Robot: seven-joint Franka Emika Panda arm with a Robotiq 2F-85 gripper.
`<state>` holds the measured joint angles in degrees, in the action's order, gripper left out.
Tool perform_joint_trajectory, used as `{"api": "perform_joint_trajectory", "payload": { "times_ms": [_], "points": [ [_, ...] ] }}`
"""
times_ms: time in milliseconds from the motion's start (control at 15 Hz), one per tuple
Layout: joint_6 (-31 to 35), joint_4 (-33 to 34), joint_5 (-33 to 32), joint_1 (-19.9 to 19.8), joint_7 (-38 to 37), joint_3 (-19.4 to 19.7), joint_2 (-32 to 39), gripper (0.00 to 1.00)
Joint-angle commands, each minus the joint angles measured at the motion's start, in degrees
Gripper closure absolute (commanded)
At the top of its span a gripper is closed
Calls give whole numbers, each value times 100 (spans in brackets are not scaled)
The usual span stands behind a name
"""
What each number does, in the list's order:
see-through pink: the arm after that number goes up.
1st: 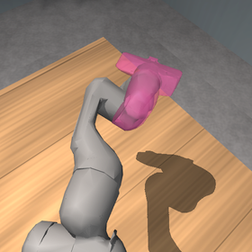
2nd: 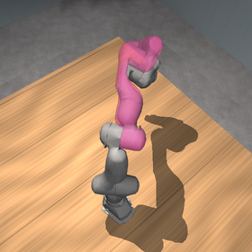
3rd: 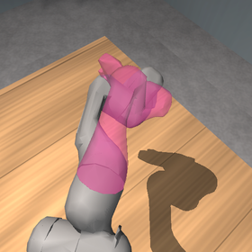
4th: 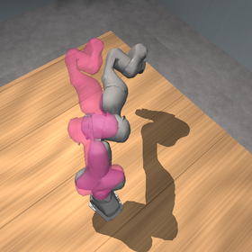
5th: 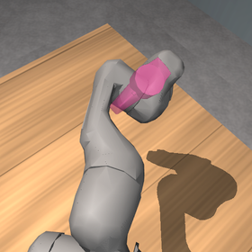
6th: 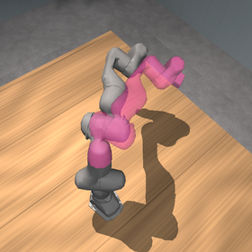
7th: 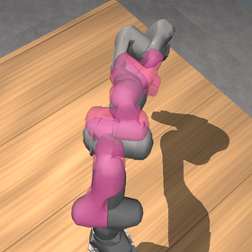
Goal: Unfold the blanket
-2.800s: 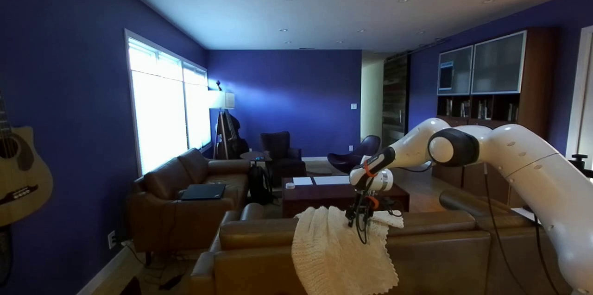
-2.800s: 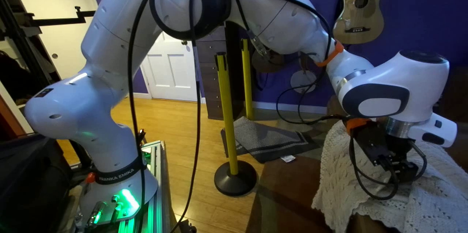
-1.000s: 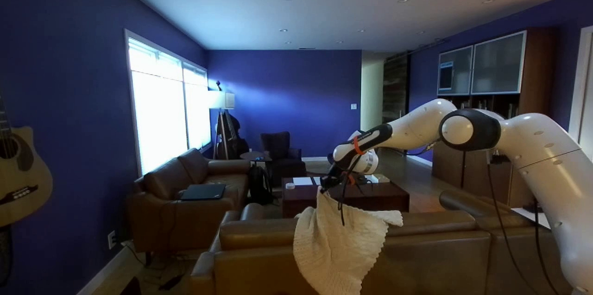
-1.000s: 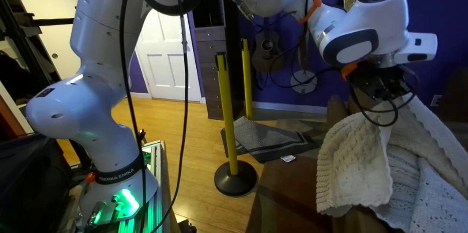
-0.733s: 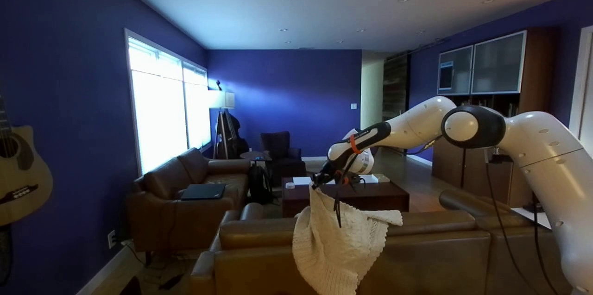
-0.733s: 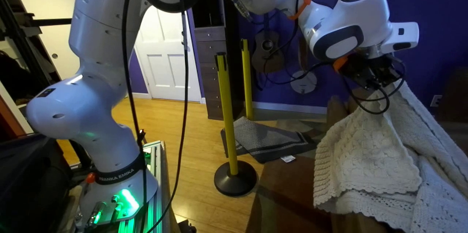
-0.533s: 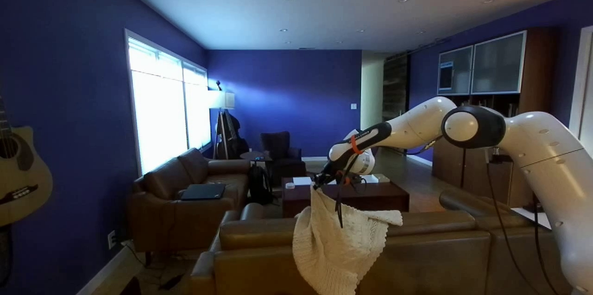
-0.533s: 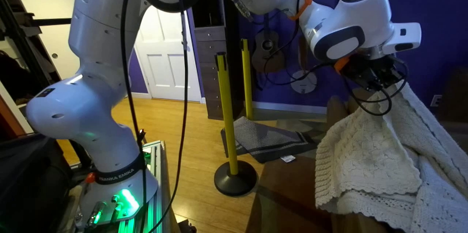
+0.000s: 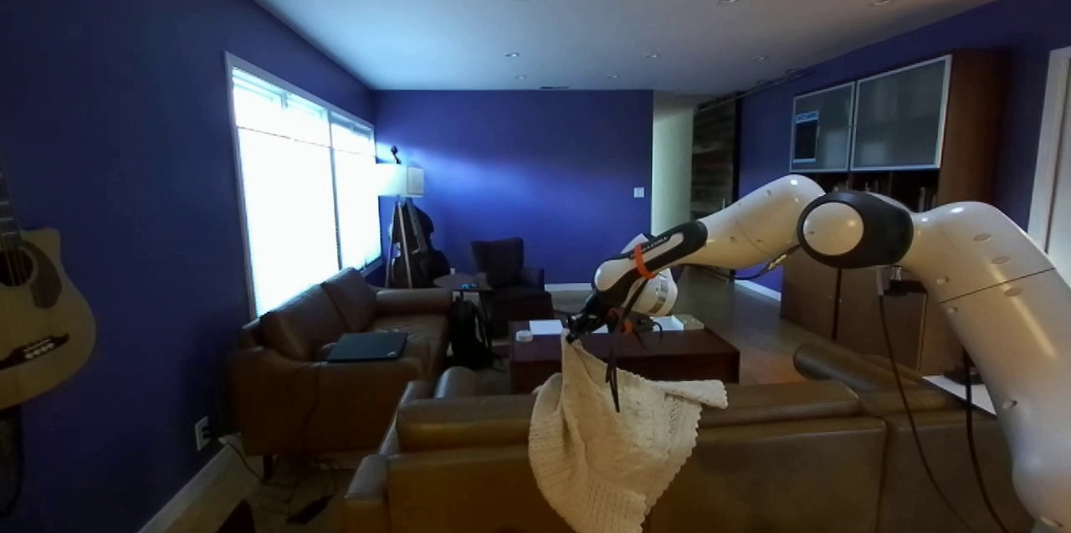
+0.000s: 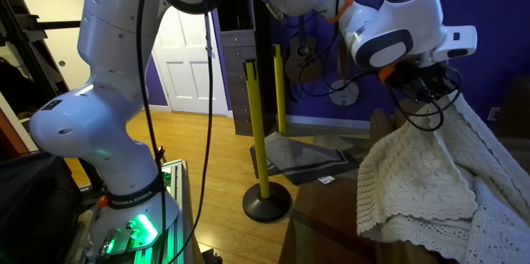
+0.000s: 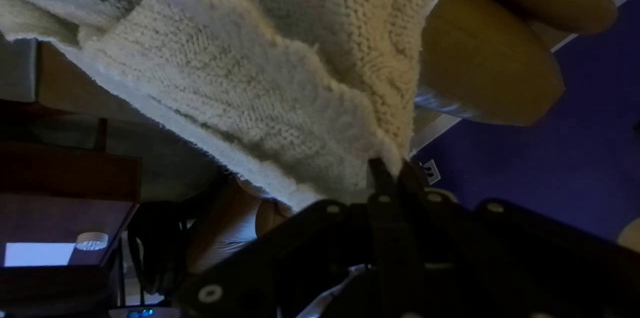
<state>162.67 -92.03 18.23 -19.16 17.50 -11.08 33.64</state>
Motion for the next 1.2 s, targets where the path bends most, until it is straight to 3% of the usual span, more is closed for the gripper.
{"api": "perform_joint_trajectory", "payload": {
  "times_ms": [0, 600, 933, 1133],
  "points": [
    [-32, 45, -66, 54, 3, 10, -10, 99],
    [-605, 785, -760, 1022, -470, 297, -44, 99],
    [-1601, 1078, -575, 1311, -316, -83, -136, 99],
    [-1819, 1207, -513, 1496, -217, -250, -110, 99]
  ]
}}
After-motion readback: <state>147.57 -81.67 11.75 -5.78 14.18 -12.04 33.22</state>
